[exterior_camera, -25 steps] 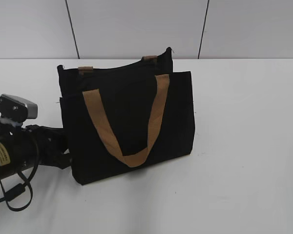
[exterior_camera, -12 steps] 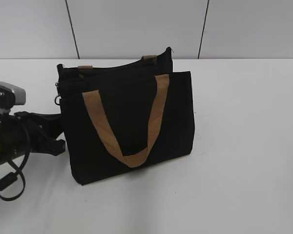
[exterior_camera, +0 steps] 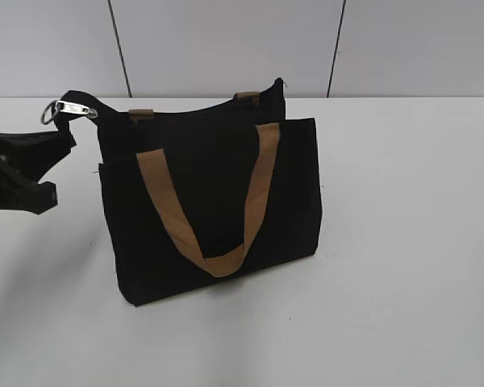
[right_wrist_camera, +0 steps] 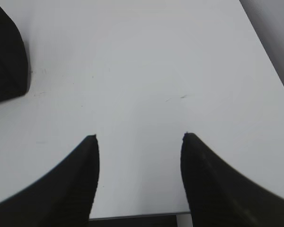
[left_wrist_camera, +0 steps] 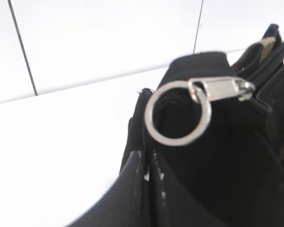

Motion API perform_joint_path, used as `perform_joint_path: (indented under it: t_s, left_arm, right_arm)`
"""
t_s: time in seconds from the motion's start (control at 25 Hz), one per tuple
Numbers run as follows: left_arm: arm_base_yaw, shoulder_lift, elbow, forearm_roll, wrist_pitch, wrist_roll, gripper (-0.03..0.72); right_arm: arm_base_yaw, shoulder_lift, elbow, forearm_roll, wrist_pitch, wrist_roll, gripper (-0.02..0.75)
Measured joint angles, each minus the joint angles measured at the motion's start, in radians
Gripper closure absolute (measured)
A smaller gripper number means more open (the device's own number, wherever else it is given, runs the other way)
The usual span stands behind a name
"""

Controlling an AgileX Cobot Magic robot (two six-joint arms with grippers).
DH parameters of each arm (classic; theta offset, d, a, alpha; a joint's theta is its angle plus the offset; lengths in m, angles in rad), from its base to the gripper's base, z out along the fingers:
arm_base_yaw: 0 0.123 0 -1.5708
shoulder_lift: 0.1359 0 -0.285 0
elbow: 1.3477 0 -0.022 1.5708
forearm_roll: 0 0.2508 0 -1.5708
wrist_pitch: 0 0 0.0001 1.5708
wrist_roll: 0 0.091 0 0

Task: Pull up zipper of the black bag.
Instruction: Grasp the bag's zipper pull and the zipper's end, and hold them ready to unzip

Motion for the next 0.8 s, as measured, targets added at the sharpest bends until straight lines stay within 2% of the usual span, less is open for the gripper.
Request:
perform_joint_path:
  t_s: [0.56, 0.8]
  left_arm:
    - [0.000, -0.178, -0.025, 0.004, 0.093, 0.000, 0.697]
    - [0.000, -0.211, -0.090, 0.068, 0.163, 0.000, 0.697]
  right_arm:
    - [0.000, 0.000, 0.000, 0.000, 0.000, 0.000, 0.305]
    - [0.000, 0.000, 0.000, 0.012, 0.000, 0.000, 0.305]
